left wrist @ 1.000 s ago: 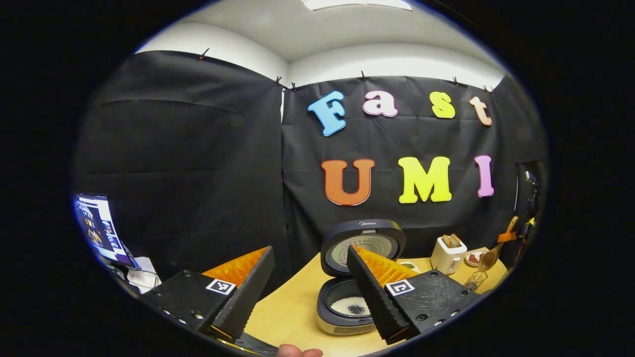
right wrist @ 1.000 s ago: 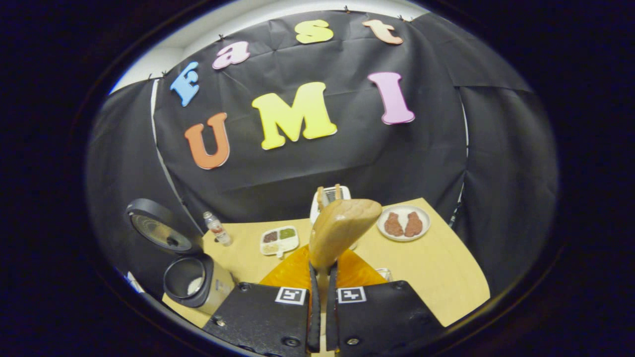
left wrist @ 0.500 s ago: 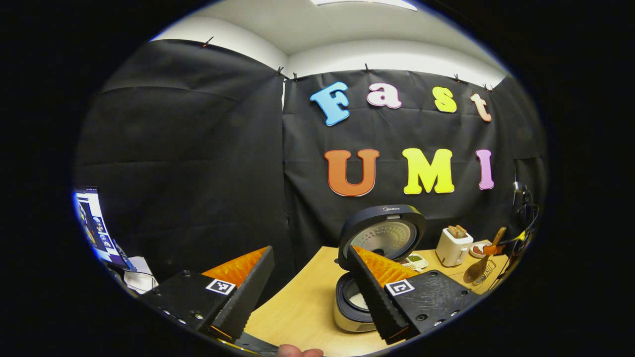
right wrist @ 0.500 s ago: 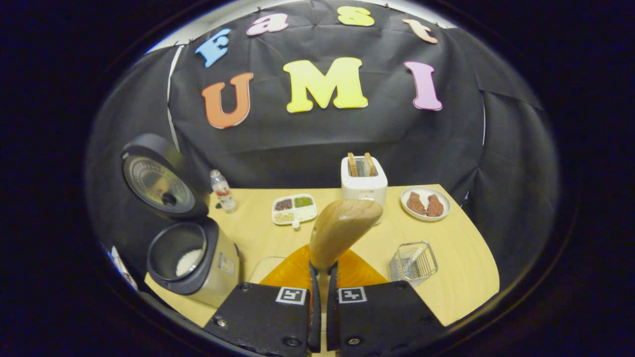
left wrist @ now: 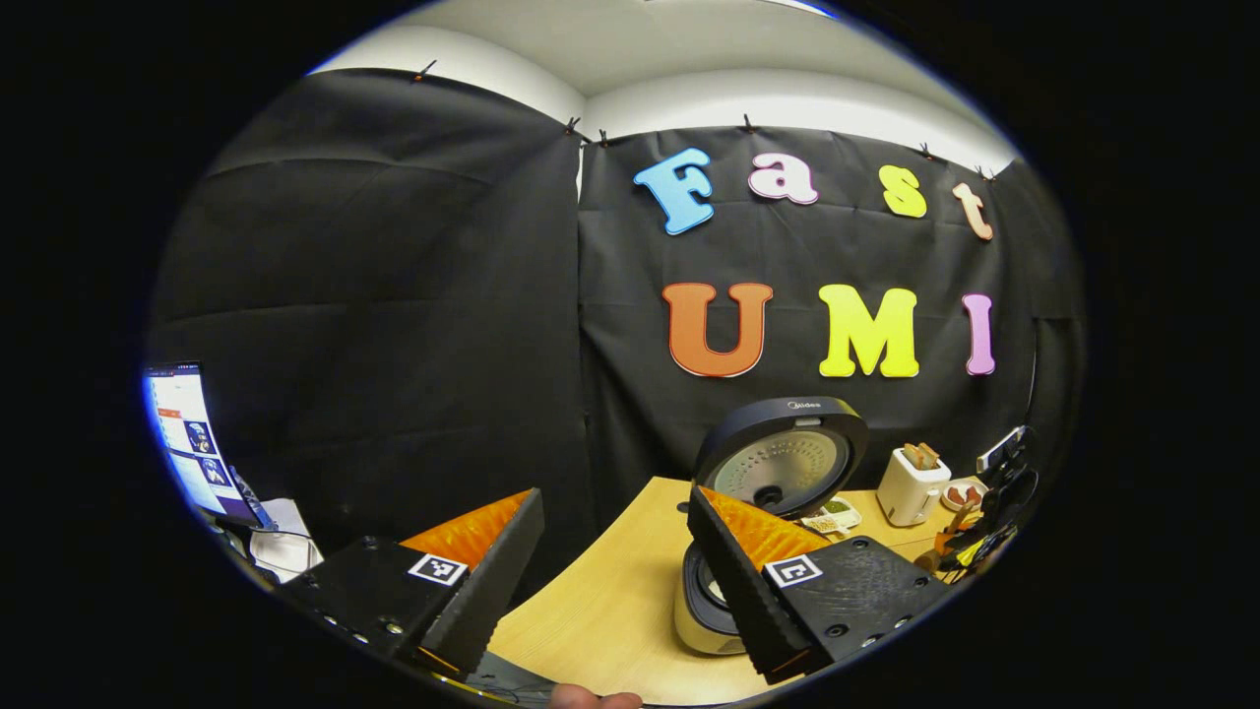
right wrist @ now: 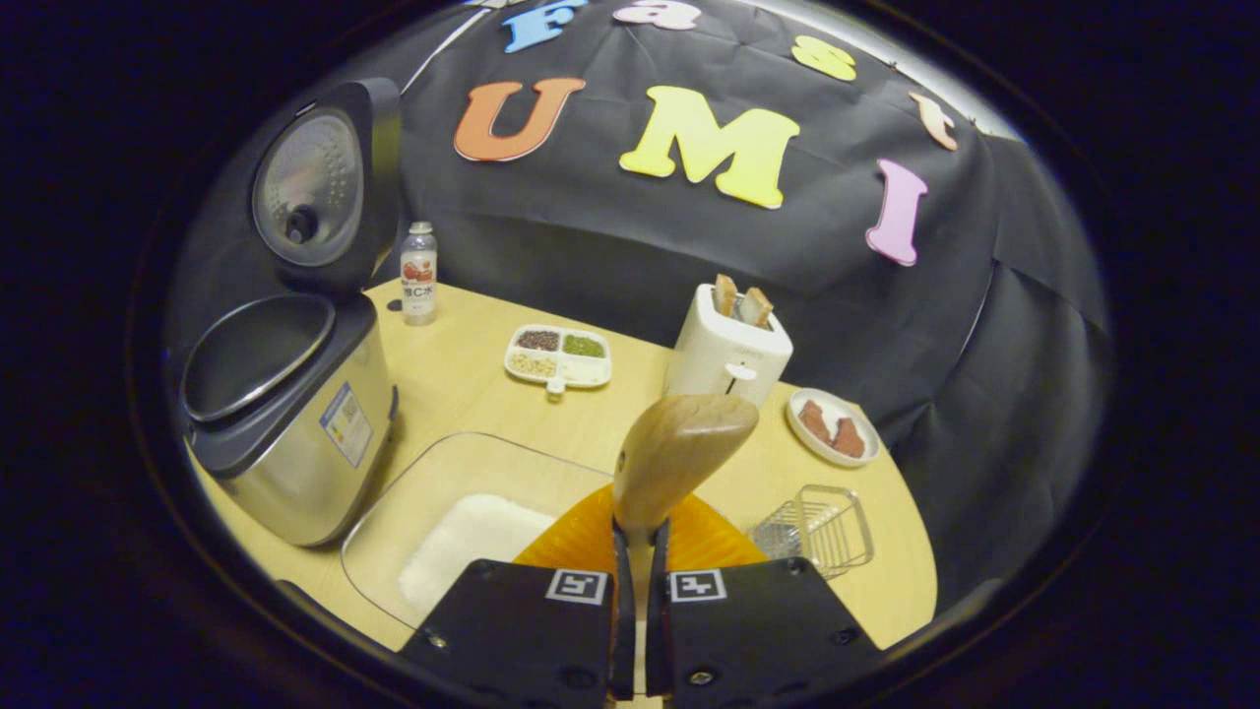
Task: Close the left gripper, press the button to open the rice cooker; take a wooden spoon from the chopstick holder with the right hand, scoop a spoonful of rice and pour it into the rice cooker, then put the wooden spoon back into the chopstick holder.
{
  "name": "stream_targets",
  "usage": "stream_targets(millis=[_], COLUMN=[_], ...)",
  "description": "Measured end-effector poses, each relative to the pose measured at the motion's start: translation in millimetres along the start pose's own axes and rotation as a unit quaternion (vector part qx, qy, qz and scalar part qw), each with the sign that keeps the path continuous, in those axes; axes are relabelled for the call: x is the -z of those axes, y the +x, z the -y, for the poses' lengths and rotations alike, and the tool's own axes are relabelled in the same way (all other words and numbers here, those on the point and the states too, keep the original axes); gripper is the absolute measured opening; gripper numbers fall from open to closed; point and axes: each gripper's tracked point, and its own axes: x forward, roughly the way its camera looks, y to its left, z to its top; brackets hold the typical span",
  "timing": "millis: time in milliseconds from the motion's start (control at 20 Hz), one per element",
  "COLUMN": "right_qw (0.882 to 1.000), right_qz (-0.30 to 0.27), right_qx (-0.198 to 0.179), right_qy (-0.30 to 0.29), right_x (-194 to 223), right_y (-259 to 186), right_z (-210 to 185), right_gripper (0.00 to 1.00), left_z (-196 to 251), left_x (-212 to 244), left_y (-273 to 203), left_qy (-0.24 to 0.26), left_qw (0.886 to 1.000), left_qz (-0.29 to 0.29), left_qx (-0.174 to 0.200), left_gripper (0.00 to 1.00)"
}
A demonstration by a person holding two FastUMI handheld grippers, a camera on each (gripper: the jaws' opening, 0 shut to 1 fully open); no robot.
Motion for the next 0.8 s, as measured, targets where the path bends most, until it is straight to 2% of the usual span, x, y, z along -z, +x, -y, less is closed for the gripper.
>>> stream_targets(millis=[200,300,600,800], right_qw=[0.998,0.994,0.97,0.95], right_qz=[-0.008,-0.019,-0.051,-0.053], right_qx=[-0.048,-0.074,-0.123,-0.156], right_qy=[0.036,0.078,0.205,0.265], right_x=[0,2,-3,-13], right_y=[1,1,-6,-17], right_z=[-33,-44,-60,-66], right_gripper=[0.1,0.1,0.1,0.1], left_z=[0,1,11,15], left_x=[8,12,14,8], left_y=[-2,-4,-9,-15], left_qy=[0.002,0.003,-0.006,-0.006], left_qw=[1.0,1.0,1.0,1.0], left_qz=[-0.016,-0.023,-0.026,-0.023], left_qx=[-0.005,-0.005,-0.003,0.0], left_gripper=[0.95,0.94,0.95,0.95])
